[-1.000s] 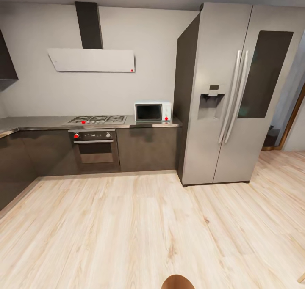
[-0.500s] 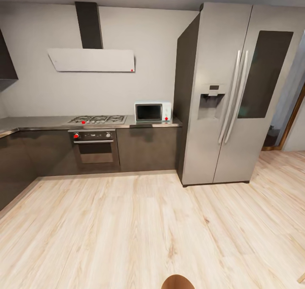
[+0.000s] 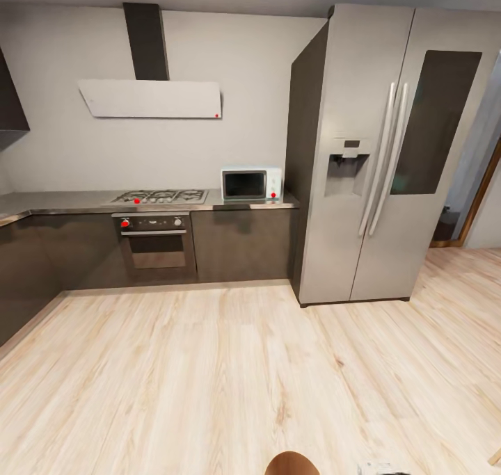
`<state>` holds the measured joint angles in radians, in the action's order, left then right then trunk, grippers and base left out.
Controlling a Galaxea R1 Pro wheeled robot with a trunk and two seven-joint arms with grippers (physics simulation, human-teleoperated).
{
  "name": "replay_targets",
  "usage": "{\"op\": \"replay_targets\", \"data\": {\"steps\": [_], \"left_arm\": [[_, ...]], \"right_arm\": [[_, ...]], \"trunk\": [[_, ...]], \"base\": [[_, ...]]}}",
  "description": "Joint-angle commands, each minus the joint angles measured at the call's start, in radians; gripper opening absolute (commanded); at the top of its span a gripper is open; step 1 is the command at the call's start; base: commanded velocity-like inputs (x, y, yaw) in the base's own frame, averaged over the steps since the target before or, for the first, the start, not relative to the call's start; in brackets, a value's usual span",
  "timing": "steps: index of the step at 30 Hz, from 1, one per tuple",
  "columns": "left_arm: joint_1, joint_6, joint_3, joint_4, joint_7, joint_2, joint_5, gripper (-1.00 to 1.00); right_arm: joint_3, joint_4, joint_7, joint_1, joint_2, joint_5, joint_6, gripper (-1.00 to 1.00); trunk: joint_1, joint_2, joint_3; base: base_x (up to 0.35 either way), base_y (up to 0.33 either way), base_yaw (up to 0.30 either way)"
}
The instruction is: Put the three can of soda from the living room inside the tash can in the kitchen.
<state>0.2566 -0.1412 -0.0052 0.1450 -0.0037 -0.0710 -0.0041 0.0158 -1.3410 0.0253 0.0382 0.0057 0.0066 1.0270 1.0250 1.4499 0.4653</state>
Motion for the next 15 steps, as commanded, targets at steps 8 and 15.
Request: {"op": "replay_targets", "data": {"steps": [8, 15], "left_arm": [[0.128, -0.036, 0.004, 0.000, 0.012, 0.000, 0.004, 1.00], [0.158, -0.030, 0.010, 0.001, 0.015, 0.000, 0.009, 1.00]], "right_arm": [[0.002, 0.255, -0.009, -0.162, -0.003, 0.002, -0.088, 1.00], [-0.006, 0.338, -0.009, -0.209, 0.000, 0.005, -0.138, 1.00]], "trunk": [[0.000, 0.000, 0.000], [0.000, 0.000, 0.000]], "base": [[0.000, 0.000, 0.000], [0.000, 0.000, 0.000]]}}
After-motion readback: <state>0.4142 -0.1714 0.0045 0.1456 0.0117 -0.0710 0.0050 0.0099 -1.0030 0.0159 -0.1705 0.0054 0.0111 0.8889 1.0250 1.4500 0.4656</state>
